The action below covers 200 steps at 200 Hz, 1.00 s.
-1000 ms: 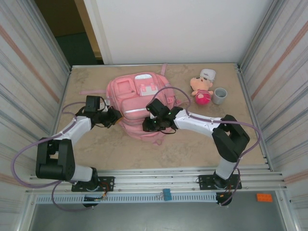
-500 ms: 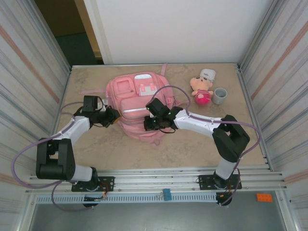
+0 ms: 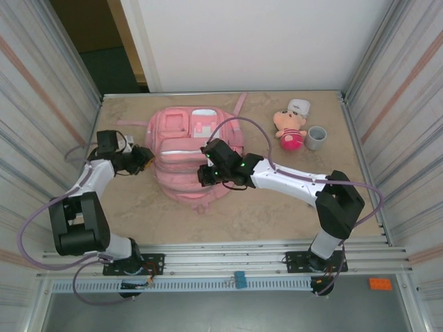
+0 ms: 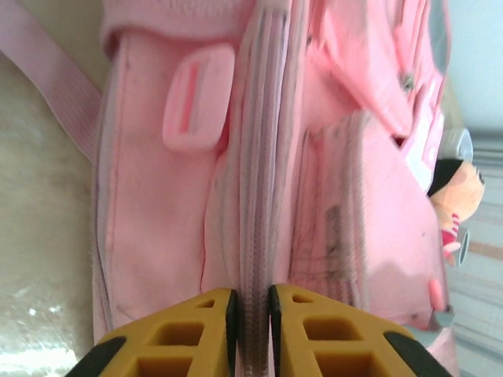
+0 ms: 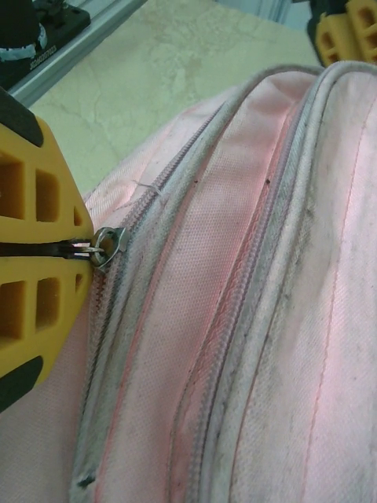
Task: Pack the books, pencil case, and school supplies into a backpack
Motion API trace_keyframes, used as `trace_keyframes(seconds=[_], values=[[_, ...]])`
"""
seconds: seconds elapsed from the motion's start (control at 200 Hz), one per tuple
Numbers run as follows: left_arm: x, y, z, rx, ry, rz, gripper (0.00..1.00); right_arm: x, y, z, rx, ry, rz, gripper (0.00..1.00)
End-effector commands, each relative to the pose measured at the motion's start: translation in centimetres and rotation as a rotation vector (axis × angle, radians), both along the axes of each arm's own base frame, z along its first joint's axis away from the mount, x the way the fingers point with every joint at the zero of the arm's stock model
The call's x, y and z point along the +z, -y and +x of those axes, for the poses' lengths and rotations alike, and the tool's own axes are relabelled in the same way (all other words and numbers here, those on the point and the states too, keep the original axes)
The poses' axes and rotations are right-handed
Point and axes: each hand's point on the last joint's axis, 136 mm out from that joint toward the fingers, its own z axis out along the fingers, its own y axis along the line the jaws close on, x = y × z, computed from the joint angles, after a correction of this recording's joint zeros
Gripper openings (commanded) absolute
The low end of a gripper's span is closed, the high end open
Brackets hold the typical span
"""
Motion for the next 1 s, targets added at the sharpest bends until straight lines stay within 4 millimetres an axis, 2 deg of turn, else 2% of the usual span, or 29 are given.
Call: trace_keyframes(seconds=[0.0, 0.075, 0.195, 0.266, 0.336, 0.446, 0.551, 0.601, 0.661, 0.702, 0.772, 0.842, 0.997], values=[[3.3, -0.4, 0.2, -0.021, 0.107, 0.039, 0.25, 1.5, -1.0, 0.5, 0.018, 0.044, 0.016, 0.00], [4.8, -0.2, -0.8, -0.048, 0.150, 0.069, 0.34, 2.0, -1.4, 1.0, 0.025, 0.062, 0.034, 0.00], [8.2, 0.0, -2.2, -0.105, 0.276, 0.150, 0.58, 2.9, -2.0, 1.6, 0.058, 0.079, 0.057, 0.00], [11.1, 1.0, -3.1, -0.193, 0.416, 0.184, 0.60, 3.3, -2.3, 1.7, 0.079, 0.088, 0.080, 0.00], [13.5, 2.4, -4.3, -0.322, 0.577, 0.290, 0.61, 3.7, -2.4, 1.8, 0.090, 0.106, 0.089, 0.00], [15.1, 6.1, -6.9, -0.585, 0.800, 0.516, 0.60, 3.6, -2.5, 1.8, 0.111, 0.121, 0.081, 0.00], [13.7, 10.4, -10.6, -0.940, 0.977, 0.722, 0.57, 3.8, -2.5, 1.8, 0.114, 0.126, 0.082, 0.00], [11.9, 12.0, -12.7, -1.153, 1.019, 0.816, 0.53, 3.8, -2.6, 1.8, 0.116, 0.126, 0.087, 0.00], [9.3, 12.3, -14.1, -1.366, 0.981, 0.956, 0.50, 4.1, -2.7, 1.7, 0.124, 0.124, 0.101, 0.00], [7.5, 11.8, -14.1, -1.454, 0.905, 1.034, 0.52, 4.0, -2.8, 1.5, 0.129, 0.119, 0.107, 0.00], [5.7, 10.7, -13.4, -1.515, 0.799, 1.095, 0.55, 3.9, -3.1, 1.3, 0.139, 0.109, 0.124, 0.00], [5.2, 10.9, -12.1, -1.505, 0.818, 1.126, 0.58, 3.8, -3.3, 1.2, 0.140, 0.100, 0.142, 0.00], [4.9, 11.5, -9.6, -1.461, 0.855, 1.078, 0.62, 3.7, -3.5, 1.0, 0.142, 0.094, 0.162, 0.00]])
